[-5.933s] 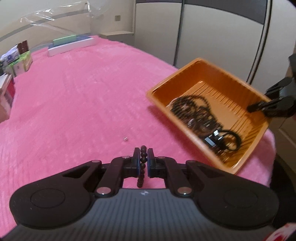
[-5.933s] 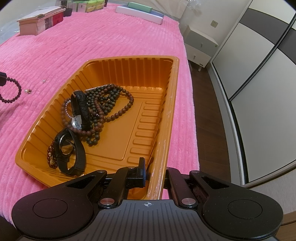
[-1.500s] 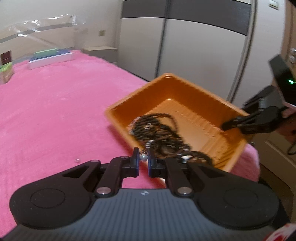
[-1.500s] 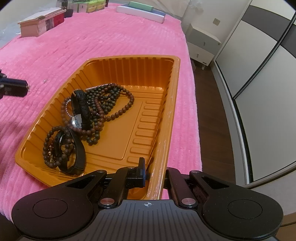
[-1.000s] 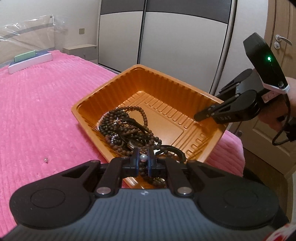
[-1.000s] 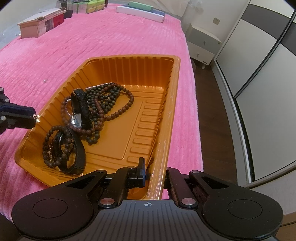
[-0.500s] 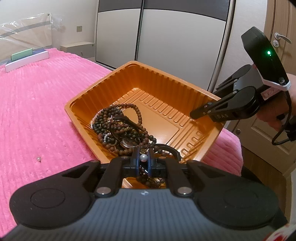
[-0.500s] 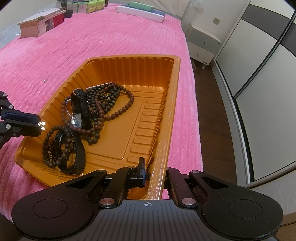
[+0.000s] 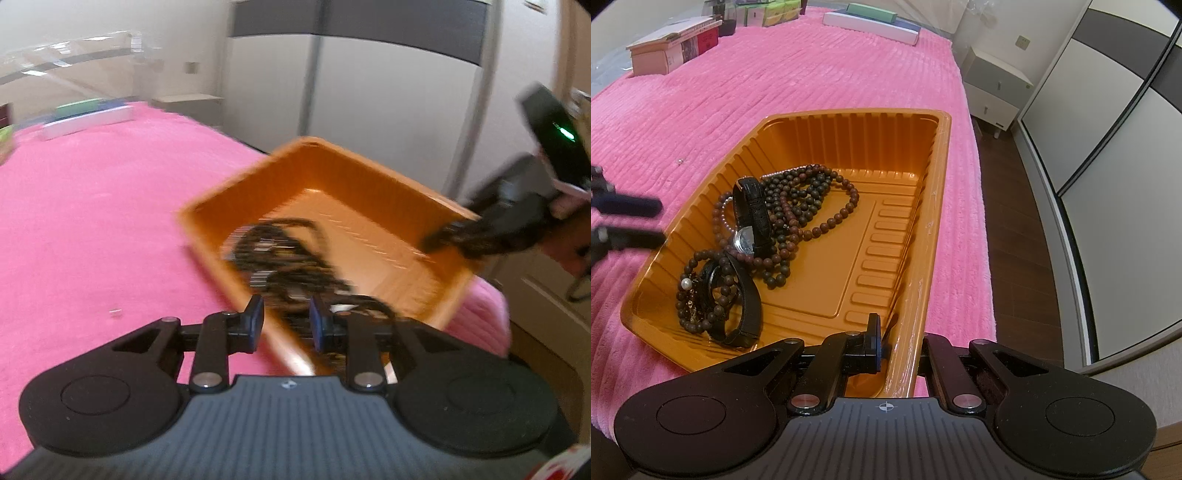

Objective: Organize jewelry
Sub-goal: 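Carry the pearl earring into the orange tray and open the left tool, then close the left tool on the second pearl earring, then carry the second pearl earring into the orange tray and open the left tool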

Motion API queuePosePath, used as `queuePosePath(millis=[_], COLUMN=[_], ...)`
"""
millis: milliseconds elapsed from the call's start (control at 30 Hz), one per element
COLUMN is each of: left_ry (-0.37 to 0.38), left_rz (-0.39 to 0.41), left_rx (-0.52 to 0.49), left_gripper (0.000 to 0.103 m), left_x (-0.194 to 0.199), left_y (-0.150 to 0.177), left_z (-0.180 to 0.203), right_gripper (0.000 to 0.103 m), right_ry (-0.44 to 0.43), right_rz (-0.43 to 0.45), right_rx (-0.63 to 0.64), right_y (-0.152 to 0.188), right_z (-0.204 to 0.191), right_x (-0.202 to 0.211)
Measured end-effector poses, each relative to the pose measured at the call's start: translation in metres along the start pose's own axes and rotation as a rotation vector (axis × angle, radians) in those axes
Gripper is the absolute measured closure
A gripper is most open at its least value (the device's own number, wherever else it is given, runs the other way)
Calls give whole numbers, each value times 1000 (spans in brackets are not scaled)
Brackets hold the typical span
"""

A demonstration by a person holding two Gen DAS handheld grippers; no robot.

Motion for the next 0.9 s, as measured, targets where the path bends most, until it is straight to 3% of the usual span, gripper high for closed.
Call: queuePosePath(millis=[167, 300, 500, 633, 900], left_ry=[-171, -248, -294, -302, -300], left_rz=[-51, -86, -84, -98, -113], left_rx=[66, 59, 15, 11, 3], left_gripper=[80, 80, 80, 87, 95], left_x=[-6, -22, -49, -65, -64], left_y=[22, 32, 27, 29, 35], left_z=[-70, -104, -114, -117, -118], right_gripper=[99, 99, 99, 99, 99], right_ry=[1, 1, -2, -4, -3], right_rz=[-1, -5, -6, -9, -12], right_rx=[1, -6, -15, -17, -23], right_y=[-1, 0, 0, 0, 1], right_z=[0, 1, 1, 1, 1], right_x=[0, -2, -3, -5, -7])
Point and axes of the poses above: each gripper's, at about its wrist camera, not at the fingertips, and x roughly against the way its jaws point, z to its right, y to its underside, the point moved 10 cm from there along -x, roughly the way its jaws point, and after that the axes turned 8 degrees about -x, right-handed, at the moved point
